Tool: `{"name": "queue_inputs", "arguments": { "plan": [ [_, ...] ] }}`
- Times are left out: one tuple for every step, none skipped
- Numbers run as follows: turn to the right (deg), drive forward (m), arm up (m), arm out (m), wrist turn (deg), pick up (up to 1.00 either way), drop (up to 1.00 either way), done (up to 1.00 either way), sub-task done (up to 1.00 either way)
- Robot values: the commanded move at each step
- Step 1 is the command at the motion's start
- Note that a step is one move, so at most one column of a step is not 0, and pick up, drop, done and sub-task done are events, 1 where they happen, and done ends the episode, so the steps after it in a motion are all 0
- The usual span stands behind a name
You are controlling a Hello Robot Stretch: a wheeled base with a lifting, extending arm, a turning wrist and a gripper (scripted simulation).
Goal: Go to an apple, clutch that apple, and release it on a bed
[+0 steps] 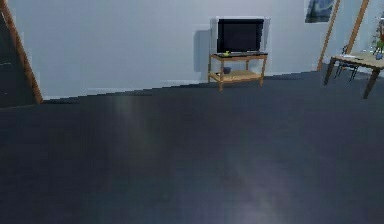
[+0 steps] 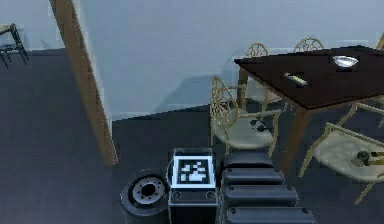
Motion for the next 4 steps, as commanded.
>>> {"name": "queue_inputs", "arguments": {
  "plan": [
    [45.0, 0.0, 0.0, 0.0, 0.0, 0.0, 0.0, 0.0, 0.0],
    [45.0, 0.0, 0.0, 0.0, 0.0, 0.0, 0.0, 0.0, 0.0],
    [3.0, 0.0, 0.0, 0.0, 0.0, 0.0, 0.0, 0.0, 0.0],
    [0.0, 0.05, 0.0, 0.0, 0.0, 0.0, 0.0, 0.0, 0.0]
  ]
}}
